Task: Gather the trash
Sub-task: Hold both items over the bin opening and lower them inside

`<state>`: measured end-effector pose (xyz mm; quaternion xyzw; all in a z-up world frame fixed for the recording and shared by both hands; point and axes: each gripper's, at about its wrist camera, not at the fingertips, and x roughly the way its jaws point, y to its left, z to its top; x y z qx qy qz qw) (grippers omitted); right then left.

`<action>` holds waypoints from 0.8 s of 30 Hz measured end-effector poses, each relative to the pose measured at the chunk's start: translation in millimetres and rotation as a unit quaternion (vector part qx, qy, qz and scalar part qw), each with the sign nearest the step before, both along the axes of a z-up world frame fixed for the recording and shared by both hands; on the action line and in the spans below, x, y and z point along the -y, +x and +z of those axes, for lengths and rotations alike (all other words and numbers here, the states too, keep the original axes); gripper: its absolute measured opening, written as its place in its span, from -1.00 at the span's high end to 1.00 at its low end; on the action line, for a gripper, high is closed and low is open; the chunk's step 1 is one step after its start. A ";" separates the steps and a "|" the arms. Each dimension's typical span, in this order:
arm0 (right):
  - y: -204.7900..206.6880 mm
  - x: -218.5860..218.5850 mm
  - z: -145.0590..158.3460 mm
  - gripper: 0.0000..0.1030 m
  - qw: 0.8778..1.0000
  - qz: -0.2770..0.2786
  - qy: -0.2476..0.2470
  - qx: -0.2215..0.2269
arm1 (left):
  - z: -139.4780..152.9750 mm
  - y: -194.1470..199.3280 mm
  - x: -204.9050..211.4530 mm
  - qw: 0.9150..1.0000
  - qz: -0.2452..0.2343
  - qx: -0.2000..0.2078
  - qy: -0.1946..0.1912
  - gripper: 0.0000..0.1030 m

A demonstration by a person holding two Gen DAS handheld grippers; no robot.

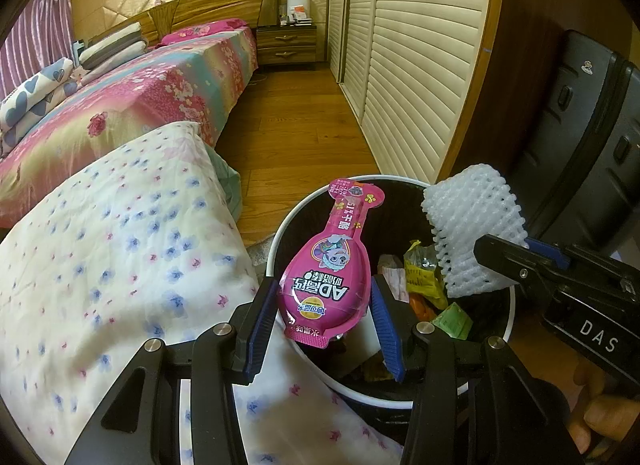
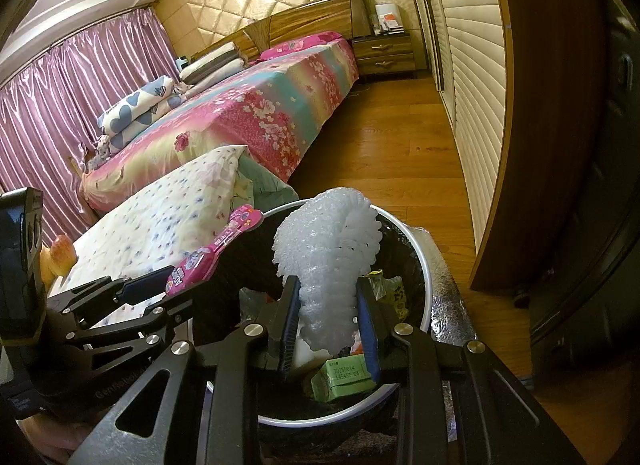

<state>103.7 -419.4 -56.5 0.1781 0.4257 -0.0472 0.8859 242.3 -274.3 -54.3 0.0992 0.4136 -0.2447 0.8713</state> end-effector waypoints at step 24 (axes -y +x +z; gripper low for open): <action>2.3 0.2 -3.1 0.41 1.000 0.000 0.003 -0.007 | -1.2 6.8 -2.4 1.000 -0.001 -0.007 -0.003 0.11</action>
